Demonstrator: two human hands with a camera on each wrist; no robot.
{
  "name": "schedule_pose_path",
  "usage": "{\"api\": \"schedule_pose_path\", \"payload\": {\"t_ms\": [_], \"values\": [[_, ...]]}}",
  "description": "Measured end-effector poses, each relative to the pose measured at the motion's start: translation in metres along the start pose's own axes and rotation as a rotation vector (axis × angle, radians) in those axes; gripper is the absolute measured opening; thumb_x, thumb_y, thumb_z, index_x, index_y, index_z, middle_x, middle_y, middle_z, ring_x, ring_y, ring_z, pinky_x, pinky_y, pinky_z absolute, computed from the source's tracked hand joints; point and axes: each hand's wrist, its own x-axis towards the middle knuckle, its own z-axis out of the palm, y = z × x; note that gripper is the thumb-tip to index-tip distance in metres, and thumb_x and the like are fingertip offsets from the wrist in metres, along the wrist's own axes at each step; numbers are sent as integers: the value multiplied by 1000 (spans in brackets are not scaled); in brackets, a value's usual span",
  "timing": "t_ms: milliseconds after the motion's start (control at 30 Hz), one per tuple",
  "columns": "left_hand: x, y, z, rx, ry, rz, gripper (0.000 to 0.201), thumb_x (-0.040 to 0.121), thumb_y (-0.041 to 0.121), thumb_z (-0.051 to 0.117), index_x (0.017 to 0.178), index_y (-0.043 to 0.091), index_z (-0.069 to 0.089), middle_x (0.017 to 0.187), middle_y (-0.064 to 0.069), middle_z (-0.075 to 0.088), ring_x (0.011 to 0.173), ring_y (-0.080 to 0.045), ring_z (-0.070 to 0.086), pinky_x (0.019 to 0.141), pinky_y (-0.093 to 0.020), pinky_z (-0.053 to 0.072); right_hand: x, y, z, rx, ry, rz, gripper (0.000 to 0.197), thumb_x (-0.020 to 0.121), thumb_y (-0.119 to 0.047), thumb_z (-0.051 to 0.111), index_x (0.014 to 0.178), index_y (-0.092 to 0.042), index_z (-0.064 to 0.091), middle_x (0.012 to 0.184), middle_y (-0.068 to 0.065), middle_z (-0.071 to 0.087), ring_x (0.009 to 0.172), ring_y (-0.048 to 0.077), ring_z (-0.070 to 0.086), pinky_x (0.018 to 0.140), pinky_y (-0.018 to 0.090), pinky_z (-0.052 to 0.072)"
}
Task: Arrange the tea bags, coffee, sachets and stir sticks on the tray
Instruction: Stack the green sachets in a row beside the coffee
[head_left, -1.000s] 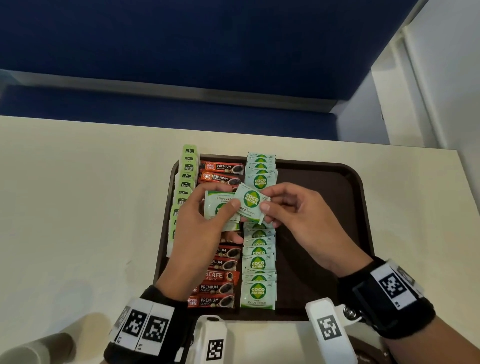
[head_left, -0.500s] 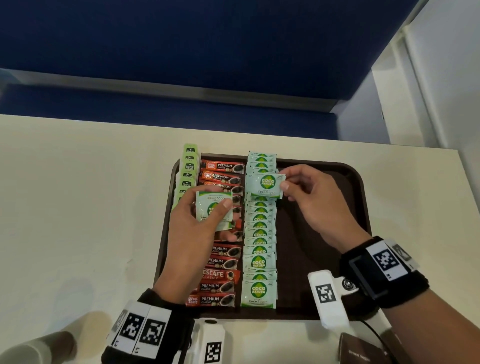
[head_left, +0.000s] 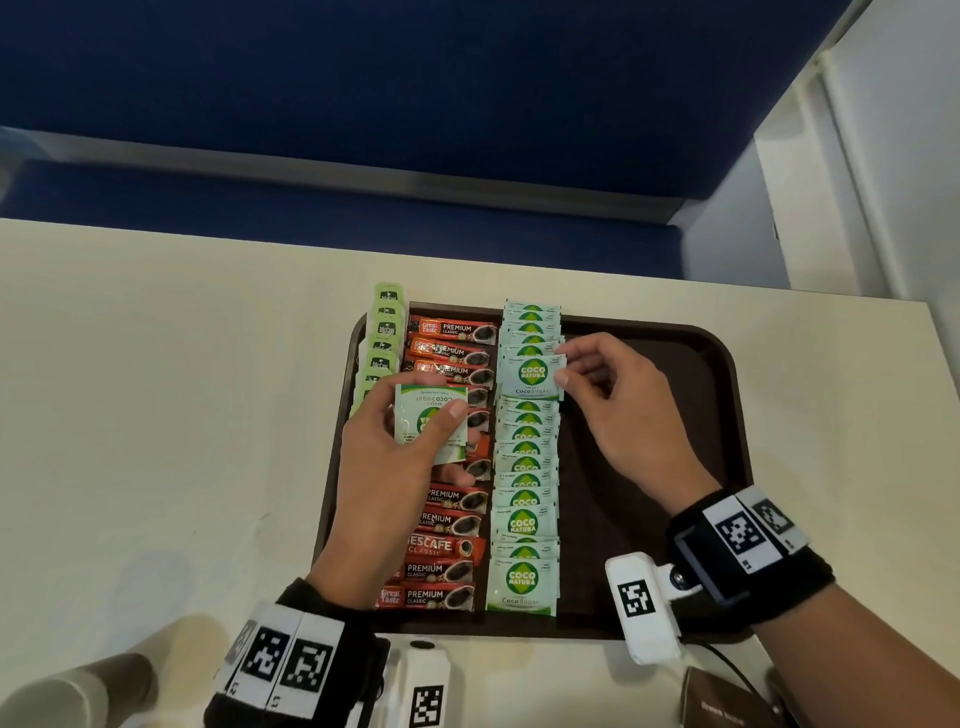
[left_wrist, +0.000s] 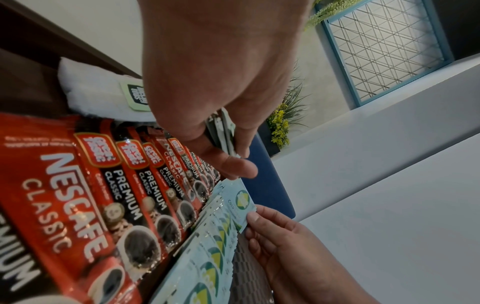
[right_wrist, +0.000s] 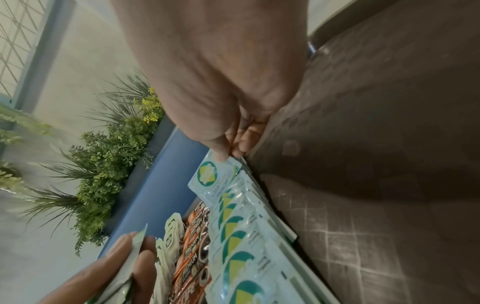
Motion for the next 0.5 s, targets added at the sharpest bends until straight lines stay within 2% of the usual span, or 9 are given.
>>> {"api": "schedule_pose_path", "payload": {"t_ms": [167,300,400,500], "values": [[1,0,1,7,-4,3,26,96,14,81,119,19,70,110,-9,80,84,-29,82,55,-36,65,0,2,2,13,17,6,21,97,-11,77,114,-21,71,97,-5,72,83,0,62,75,11,50],[2,0,2,30,3,2,25,95,17,81,117,23,71,115,-8,79,84,-30,82,57,-40,67,0,2,1,8,22,15,25,95,-12,79,115,-22,69,93,-7,71,81,-1,62,75,11,50],[2,0,3,35,-5,-8,26,95,19,81,119,23,70,105,-5,82,79,-31,82,62,-45,69,0,3,0,3,27,24,28,95,-14,80,118,-23,68,92,-8,72,82,0,65,75,10,50],[3,0,5,-21,-27,-30,25,99,17,77,122,20,69,106,-9,82,84,-33,82,62,-41,68,-3,0,-2,14,70,19,26,95,-16,79,117,-21,68,94,-7,71,82,0,64,75,10,51]]}}
